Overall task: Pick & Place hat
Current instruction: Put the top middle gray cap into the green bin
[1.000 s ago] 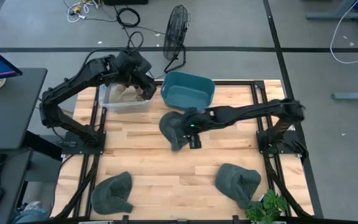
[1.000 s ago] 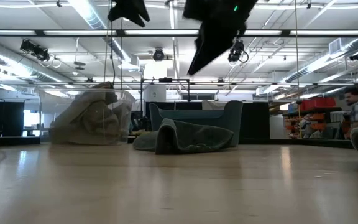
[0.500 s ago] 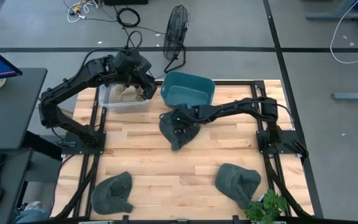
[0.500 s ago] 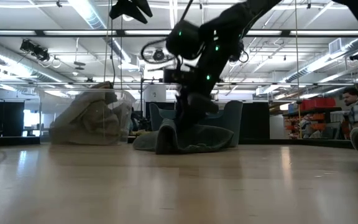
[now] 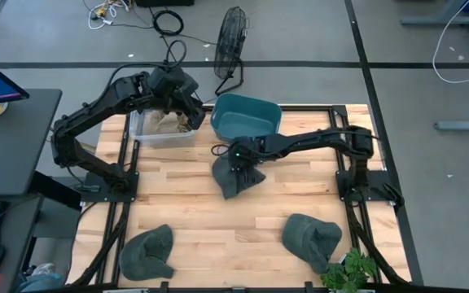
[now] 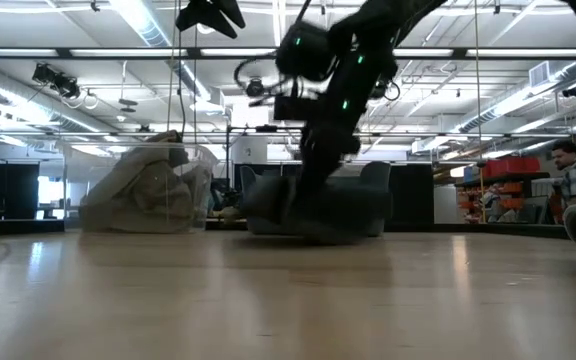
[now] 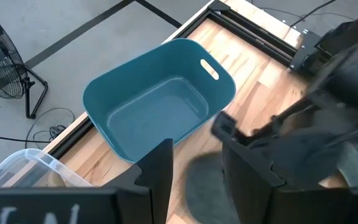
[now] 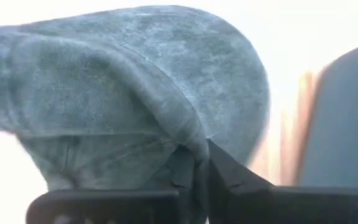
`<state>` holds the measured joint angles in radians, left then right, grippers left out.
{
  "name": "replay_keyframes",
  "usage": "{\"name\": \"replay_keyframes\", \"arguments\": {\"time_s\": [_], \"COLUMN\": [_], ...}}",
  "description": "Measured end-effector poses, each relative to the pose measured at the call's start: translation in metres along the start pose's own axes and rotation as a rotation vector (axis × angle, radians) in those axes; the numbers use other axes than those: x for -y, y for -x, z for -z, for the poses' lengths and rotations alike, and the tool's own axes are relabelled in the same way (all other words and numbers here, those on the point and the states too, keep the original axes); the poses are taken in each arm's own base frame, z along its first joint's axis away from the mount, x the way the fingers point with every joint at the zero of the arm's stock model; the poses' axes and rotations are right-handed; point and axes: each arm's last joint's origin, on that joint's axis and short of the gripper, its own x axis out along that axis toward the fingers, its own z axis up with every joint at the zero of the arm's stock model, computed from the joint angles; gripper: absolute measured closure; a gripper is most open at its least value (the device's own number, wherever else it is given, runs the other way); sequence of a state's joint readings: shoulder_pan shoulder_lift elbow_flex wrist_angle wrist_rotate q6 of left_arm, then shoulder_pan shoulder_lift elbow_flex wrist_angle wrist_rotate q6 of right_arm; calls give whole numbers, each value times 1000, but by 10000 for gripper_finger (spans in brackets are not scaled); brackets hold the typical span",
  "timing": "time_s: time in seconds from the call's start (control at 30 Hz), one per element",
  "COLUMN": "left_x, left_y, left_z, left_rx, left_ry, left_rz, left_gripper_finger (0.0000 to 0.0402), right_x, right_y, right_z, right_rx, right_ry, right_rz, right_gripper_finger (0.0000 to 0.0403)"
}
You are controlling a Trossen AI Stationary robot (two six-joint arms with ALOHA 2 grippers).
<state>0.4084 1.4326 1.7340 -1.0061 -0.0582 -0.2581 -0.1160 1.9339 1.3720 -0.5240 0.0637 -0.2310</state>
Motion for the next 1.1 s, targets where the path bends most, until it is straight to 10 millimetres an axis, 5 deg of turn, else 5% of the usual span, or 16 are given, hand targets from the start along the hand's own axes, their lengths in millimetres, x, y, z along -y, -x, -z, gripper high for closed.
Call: {"name": "replay_keyframes", "arguments": {"time_s": [0.2, 0.4, 0.5, 0.7, 1.1], "left_x": [0, 0, 0, 0, 0], "left_y": [0, 0, 0, 0, 0], "left_z": [0, 0, 0, 0, -1], "left_rx": [-1, -1, -1, 1, 6], "left_ry": [-8, -8, -9, -8, -7], "left_rz": [0, 0, 1, 1, 2], "left_gripper_finger": [259, 259, 259, 259, 259], "right_x": [1, 26, 45, 90, 152], "right_y": [69, 133, 149, 143, 77], "right_z": [-7, -8, -6, 6, 37], "right_rx": [127, 298, 332, 263, 25], "right_ry": [-36, -30, -21, 131, 360], "right_rz": [29, 260, 401, 498, 466], "right_gripper_finger": [395, 394, 394, 394, 395]}}
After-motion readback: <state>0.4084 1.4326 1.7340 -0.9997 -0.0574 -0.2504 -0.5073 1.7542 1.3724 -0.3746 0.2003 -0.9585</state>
